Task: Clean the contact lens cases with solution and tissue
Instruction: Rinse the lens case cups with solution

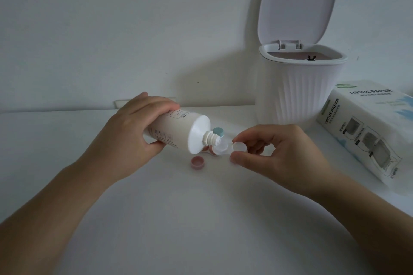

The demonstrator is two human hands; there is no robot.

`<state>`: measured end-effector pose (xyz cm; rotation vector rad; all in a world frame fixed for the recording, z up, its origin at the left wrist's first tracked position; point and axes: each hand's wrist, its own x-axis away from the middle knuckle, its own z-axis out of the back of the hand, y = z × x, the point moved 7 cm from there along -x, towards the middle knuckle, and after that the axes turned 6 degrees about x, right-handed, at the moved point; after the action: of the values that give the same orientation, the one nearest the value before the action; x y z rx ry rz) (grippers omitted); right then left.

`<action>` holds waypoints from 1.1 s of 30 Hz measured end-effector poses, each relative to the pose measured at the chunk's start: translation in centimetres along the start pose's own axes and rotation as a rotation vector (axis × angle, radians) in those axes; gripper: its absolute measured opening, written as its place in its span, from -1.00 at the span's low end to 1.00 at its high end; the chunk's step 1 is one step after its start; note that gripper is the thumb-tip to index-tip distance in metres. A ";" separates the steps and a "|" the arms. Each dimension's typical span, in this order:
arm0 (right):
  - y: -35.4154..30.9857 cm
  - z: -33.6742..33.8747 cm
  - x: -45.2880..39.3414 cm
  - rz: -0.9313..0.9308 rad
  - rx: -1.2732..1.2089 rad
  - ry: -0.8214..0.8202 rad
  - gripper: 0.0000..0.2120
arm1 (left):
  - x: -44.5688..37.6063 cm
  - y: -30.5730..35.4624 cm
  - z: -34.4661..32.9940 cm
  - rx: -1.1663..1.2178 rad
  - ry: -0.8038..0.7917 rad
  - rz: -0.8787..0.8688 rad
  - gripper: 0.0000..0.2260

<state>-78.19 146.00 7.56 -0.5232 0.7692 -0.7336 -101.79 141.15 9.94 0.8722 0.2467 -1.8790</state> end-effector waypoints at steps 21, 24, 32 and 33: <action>0.1 -0.7 0.0 -0.015 0.014 -0.035 -0.84 | -0.3 -0.2 0.1 -0.085 -0.015 -0.006 -0.38; 0.2 -0.8 0.0 -0.026 0.004 -0.042 -0.87 | -0.3 -0.1 0.1 -0.091 -0.022 -0.006 -0.38; 0.0 -0.8 0.0 -0.016 -0.008 -0.053 -0.86 | -0.3 -0.1 0.3 -0.100 -0.006 -0.014 -0.37; 0.0 -0.8 0.0 -0.016 -0.008 -0.052 -0.86 | -0.3 0.0 0.3 -0.100 -0.006 -0.016 -0.37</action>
<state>-78.85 145.90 7.04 -0.5538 0.7207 -0.7293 -101.88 141.24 10.36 0.7984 0.3421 -1.8672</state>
